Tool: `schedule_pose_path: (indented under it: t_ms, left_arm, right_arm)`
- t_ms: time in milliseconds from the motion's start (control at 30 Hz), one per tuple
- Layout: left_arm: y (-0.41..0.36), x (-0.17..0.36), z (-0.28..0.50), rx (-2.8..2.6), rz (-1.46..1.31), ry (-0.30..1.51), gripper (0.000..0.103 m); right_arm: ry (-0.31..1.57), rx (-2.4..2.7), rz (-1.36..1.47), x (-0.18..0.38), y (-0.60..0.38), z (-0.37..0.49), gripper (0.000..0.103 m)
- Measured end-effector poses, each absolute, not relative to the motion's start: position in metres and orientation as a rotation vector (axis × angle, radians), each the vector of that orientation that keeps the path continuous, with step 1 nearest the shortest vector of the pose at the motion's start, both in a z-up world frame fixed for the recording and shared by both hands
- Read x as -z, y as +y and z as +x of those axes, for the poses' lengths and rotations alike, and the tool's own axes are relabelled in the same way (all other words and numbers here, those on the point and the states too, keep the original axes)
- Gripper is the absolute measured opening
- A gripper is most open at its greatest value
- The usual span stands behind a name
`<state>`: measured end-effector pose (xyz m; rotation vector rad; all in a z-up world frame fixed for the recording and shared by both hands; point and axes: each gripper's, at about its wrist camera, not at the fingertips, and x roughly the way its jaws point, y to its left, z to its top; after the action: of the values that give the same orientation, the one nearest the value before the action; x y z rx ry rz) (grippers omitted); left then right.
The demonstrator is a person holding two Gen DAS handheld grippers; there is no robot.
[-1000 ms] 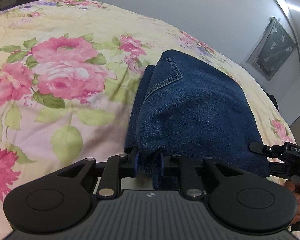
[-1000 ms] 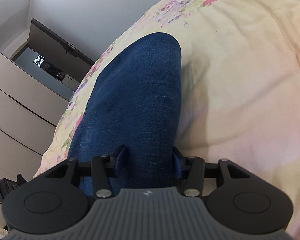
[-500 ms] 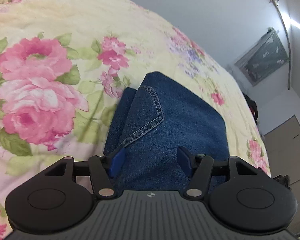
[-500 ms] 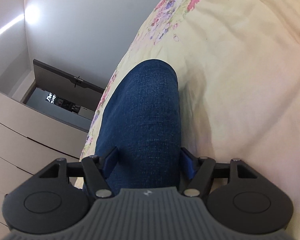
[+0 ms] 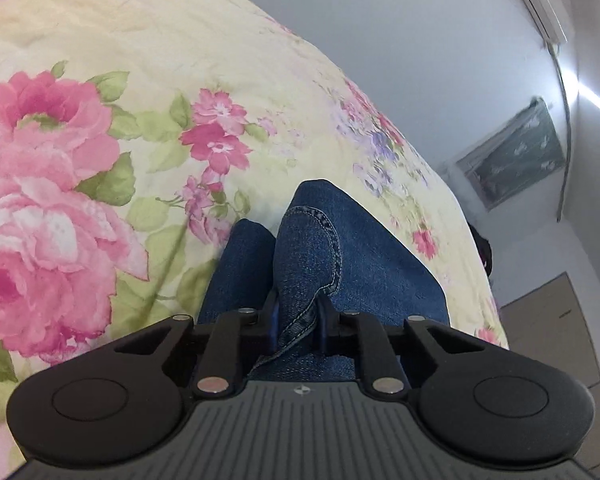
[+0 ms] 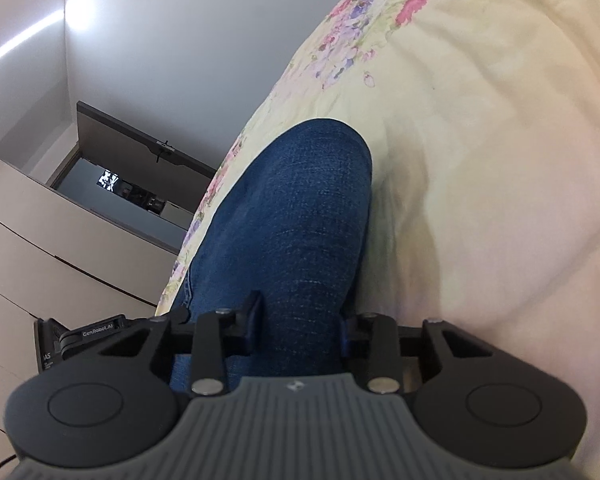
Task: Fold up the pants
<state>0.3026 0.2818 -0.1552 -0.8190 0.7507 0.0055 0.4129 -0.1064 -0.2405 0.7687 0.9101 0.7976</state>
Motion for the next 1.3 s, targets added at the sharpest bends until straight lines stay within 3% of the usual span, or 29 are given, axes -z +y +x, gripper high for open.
schedule_pose_path:
  t_ms: [67,133,300,367,433,700,733,767,867,967,1200,1300]
  left_arm:
    - [0.285,0.173,0.309,-0.044,-0.830,0.819,0.023]
    - [0.280,0.177,0.310,-0.050,-0.757,0.839,0.032]
    - [0.272,0.149,0.296,-0.082,-0.657,0.828,0.034]
    - [0.272,0.136,0.277,-0.056,-0.634,0.812,0.035]
    - [0.274,0.132,0.258,-0.043,-0.637,0.822,0.038]
    - [0.292,0.158,0.221,0.006,-0.866,0.850,0.042]
    - [0.292,0.161,0.222,0.015,-0.881,0.859,0.042]
    - [0.292,0.164,0.224,0.033,-0.891,0.866,0.034]
    - [0.289,0.163,0.225,0.036,-0.839,0.852,0.029]
    - [0.291,0.167,0.224,0.021,-0.826,0.861,0.027]
    - [0.275,0.162,0.228,-0.008,-0.668,0.907,0.030]
    - [0.271,0.146,0.223,-0.010,-0.646,0.895,0.030]
  right_arm:
    - [0.889,-0.816,0.746,0.238,-0.103,0.409,0.028]
    - [0.925,-0.789,0.702,0.242,-0.101,0.410,0.030]
    - [0.968,-0.750,0.608,0.235,-0.103,0.408,0.047]
    - [1.034,-0.772,0.619,0.232,-0.106,0.409,0.067]
    - [1.085,-0.795,0.622,0.227,-0.110,0.402,0.071]
    - [1.170,-0.769,0.472,0.214,-0.106,0.381,0.069]
    - [1.182,-0.772,0.467,0.216,-0.106,0.381,0.064]
    - [1.190,-0.782,0.477,0.218,-0.106,0.382,0.052]
    - [1.190,-0.781,0.468,0.217,-0.108,0.381,0.040]
    - [1.191,-0.803,0.459,0.215,-0.111,0.381,0.035]
    - [1.149,-0.821,0.299,0.211,-0.102,0.376,0.033]
    - [1.131,-0.848,0.324,0.206,-0.106,0.378,0.040]
